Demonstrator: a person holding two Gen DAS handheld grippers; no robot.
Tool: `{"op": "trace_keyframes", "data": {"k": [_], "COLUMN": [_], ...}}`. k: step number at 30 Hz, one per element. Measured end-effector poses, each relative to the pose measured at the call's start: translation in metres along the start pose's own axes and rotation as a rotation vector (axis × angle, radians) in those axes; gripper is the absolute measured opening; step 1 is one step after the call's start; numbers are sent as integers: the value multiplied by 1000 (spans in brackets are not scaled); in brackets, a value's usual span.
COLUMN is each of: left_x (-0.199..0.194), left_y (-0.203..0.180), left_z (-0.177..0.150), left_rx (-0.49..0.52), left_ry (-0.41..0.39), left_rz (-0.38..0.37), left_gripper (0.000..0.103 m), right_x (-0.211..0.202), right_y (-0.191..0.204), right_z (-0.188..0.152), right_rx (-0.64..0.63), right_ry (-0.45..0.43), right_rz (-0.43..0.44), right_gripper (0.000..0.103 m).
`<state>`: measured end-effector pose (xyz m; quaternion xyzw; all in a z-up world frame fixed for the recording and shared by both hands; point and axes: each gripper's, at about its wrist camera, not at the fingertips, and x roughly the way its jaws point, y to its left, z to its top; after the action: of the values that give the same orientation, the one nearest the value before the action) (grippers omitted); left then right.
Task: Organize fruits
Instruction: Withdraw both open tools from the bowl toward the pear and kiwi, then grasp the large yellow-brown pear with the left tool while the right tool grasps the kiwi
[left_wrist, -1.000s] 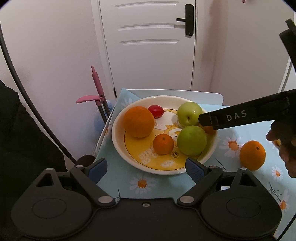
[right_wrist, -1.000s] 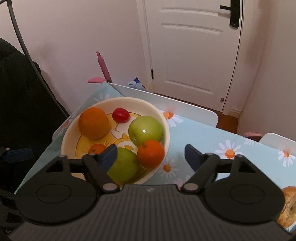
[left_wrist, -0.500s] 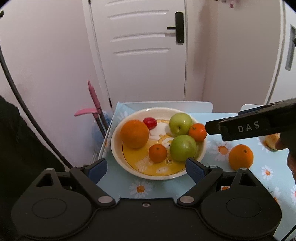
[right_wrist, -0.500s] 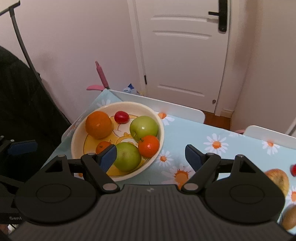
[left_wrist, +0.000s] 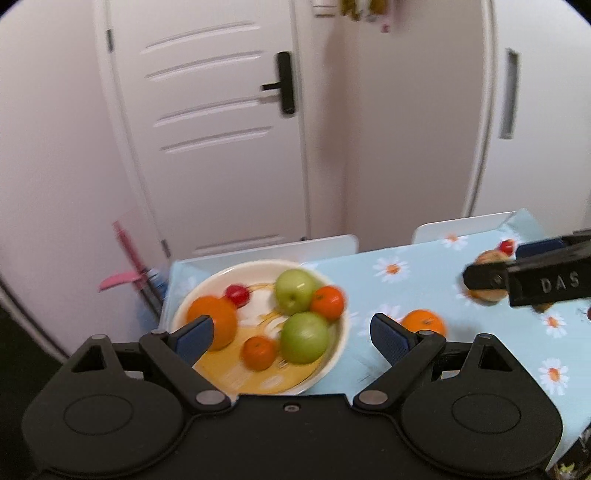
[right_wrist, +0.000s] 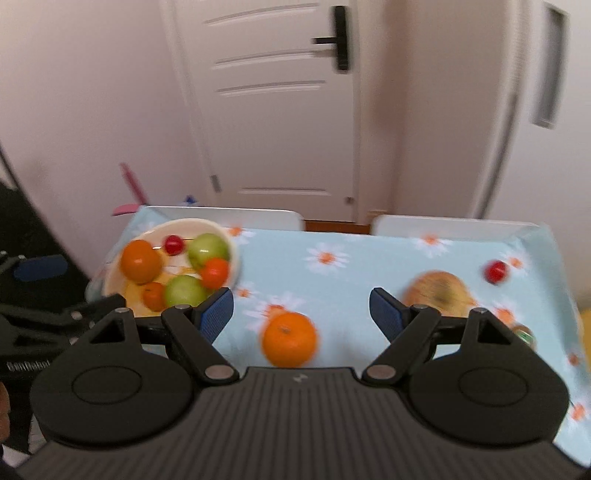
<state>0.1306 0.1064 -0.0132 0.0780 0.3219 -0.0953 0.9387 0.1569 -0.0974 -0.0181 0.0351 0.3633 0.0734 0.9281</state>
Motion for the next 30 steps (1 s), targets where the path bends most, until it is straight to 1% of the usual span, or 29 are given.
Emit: {"op": "trace_keyframes", "data": {"k": [3,5,7,10,15,20,24,30], "left_x": [2,5,9,12,21,42,66,106], "left_y": [-15,-26,-38,-62,-101,-143,-173,-210], "left_z": [8,12,16,21,32,36,36,34], "left_rx": [33,36,33,55,57,61,64,87], "left_ry": [-21,-21,-18,-17,-13,-4,8,35], "left_rz": [-47,-92,-119,-126,-125,-126,-132,-150], "left_gripper": [94,94,94,94,94,94,94,94], "right_x": [-12,-21,-30,-37,-38,-25,-10,21], "right_y": [-20,-34,-52,-81,-129,-170,-195,-220], "right_z": [-7,-10,-15,-21,-31,-42,-50,-59], "right_rx": [32,44,49,49,15,-40,-75,-123], "right_ry": [-7,-20,-31,-35,-3,34,55,79], "right_rz": [-49,-72,-96,-117,-131,-113,-79,-9], "right_gripper": [96,96,100,101,101,101,101,101]}}
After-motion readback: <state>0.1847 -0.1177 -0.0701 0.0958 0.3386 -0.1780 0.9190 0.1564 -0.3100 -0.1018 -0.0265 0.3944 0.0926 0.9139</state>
